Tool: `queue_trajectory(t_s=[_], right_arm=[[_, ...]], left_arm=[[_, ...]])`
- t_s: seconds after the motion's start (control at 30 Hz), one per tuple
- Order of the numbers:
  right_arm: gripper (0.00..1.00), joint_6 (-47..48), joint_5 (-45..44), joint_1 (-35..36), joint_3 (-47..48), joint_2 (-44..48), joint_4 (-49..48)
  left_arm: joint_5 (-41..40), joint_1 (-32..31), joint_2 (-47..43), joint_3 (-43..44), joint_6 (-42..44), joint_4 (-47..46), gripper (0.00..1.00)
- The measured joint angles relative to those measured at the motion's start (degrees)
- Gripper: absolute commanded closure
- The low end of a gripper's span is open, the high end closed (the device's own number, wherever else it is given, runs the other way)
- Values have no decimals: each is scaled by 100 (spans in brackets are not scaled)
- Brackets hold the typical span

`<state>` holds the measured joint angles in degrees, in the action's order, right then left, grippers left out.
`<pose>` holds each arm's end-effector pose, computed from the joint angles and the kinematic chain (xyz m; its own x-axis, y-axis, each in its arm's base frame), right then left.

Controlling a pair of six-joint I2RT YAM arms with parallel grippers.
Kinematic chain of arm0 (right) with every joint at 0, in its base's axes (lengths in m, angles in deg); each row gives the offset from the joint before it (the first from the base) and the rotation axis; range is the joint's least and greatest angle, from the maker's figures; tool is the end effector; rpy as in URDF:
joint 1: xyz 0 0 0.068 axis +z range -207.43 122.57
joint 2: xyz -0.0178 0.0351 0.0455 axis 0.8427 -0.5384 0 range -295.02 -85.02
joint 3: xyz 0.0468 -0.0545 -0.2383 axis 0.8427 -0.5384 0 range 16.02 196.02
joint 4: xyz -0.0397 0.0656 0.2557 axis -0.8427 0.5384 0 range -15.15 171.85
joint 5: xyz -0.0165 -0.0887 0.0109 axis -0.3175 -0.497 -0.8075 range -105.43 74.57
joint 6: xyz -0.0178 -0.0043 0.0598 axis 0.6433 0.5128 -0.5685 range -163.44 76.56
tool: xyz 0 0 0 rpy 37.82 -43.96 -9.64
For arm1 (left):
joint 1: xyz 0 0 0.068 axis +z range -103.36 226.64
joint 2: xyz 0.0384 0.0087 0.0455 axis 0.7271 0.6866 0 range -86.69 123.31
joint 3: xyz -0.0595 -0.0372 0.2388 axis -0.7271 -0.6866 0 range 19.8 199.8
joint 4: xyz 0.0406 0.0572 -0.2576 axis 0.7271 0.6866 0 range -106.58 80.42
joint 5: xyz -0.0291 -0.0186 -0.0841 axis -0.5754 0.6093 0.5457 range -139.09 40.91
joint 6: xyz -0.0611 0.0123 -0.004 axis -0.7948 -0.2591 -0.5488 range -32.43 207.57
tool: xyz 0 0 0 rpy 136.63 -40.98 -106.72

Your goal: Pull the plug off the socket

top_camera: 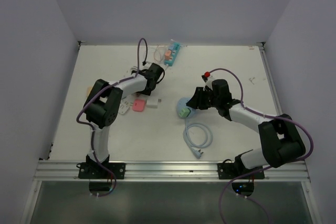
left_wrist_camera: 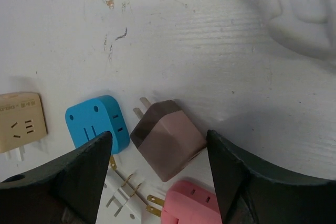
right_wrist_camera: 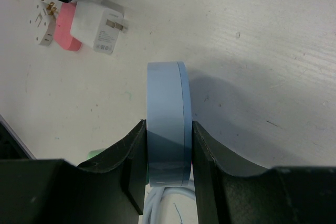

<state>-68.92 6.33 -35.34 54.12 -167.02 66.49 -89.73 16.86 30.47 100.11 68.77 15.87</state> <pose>0.2762 0.1312 0.1509 -0.7566 0.1241 -0.6420 -0.3361 0.7684 0.5446 0.3668 -0.1743 0.1208 -0.8256 0.1907 -0.5311 -0.0941 0.8814 0.4628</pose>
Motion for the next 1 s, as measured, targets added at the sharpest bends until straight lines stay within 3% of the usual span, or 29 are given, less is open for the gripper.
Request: queue_trajectory(t_s=[0.27, 0.47, 0.67, 0.8, 1.0], right_arm=[[100, 0, 0, 0, 0, 0, 0], [100, 2, 0, 0, 0, 0, 2], [100, 2, 13, 0, 0, 0, 0], [100, 2, 28, 0, 0, 0, -4], [100, 2, 74, 0, 0, 0, -17]], left_arm=[[369, -238, -435, -39, -20, 24, 13], [1198, -398, -2024, -647, 24, -313, 4], [2726, -693, -3467, -1827, 214, -1447, 1], [3672, -1069, -3641, -2496, 411, -2072, 1], [4422, -1547, -3602, -2848, 660, -2682, 4]])
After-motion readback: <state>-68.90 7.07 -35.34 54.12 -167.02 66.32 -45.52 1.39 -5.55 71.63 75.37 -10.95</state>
